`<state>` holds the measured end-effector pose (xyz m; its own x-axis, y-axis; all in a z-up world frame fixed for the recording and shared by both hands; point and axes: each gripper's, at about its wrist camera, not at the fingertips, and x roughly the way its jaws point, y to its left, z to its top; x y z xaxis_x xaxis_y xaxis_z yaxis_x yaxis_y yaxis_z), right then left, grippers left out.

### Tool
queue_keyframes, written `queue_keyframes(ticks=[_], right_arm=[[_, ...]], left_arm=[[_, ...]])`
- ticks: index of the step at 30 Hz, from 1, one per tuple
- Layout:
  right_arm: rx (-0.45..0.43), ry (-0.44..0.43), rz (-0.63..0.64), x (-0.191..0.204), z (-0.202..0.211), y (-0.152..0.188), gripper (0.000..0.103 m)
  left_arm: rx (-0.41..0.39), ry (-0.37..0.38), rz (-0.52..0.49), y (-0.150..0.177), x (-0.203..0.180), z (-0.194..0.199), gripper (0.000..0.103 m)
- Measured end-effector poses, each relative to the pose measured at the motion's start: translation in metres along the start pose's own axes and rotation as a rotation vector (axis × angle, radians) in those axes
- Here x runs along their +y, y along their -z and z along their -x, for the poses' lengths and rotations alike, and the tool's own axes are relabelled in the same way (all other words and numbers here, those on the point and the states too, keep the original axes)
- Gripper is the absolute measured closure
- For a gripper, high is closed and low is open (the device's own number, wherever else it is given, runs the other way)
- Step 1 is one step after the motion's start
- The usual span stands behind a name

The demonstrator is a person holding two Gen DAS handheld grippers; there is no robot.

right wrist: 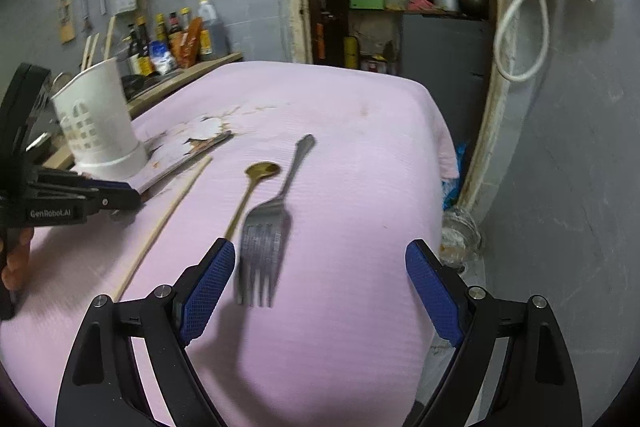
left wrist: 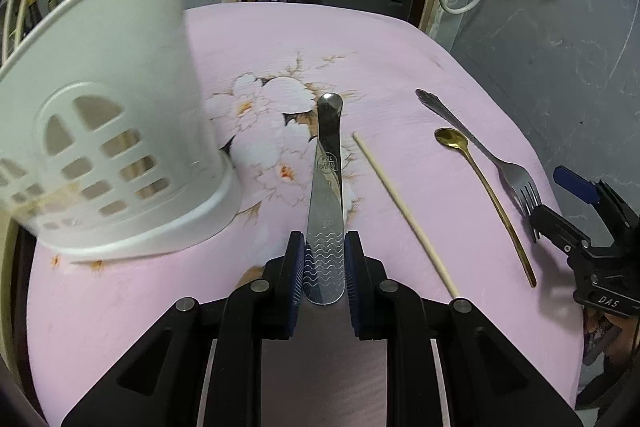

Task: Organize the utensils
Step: 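Close the left gripper on a steel knife while the right gripper grasps a fork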

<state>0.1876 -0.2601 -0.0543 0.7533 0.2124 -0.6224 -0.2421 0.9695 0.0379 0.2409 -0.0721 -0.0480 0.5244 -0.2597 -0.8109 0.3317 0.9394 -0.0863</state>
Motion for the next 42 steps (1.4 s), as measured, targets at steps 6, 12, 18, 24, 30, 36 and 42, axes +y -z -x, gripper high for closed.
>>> queue_keyframes(ticks=[6,12,18,24,30,36,42], right_arm=[[0.039,0.011,0.103,0.015,-0.012,-0.008,0.036],[0.048,0.0,0.134,0.018,-0.011,-0.008,0.07],[0.066,-0.011,0.117,0.011,-0.007,-0.009,0.076],[0.15,-0.027,0.135,0.013,-0.021,-0.022,0.073],[0.265,-0.061,0.146,0.011,-0.048,-0.049,0.072],[0.387,-0.101,0.101,0.005,-0.08,-0.07,0.071],[0.485,-0.128,0.085,0.004,-0.09,-0.078,0.066]], left_arm=[[-0.002,-0.012,0.023,0.004,0.005,0.007,0.087],[0.002,-0.028,0.019,0.021,0.015,0.024,0.087],[0.009,-0.025,0.005,0.029,0.021,0.034,0.086],[0.044,-0.039,-0.038,0.02,0.017,0.026,0.082],[0.104,-0.026,-0.098,-0.001,0.008,0.004,0.075],[0.148,-0.031,-0.115,-0.018,0.009,-0.016,0.075],[0.172,-0.014,-0.127,-0.024,0.014,-0.021,0.075]])
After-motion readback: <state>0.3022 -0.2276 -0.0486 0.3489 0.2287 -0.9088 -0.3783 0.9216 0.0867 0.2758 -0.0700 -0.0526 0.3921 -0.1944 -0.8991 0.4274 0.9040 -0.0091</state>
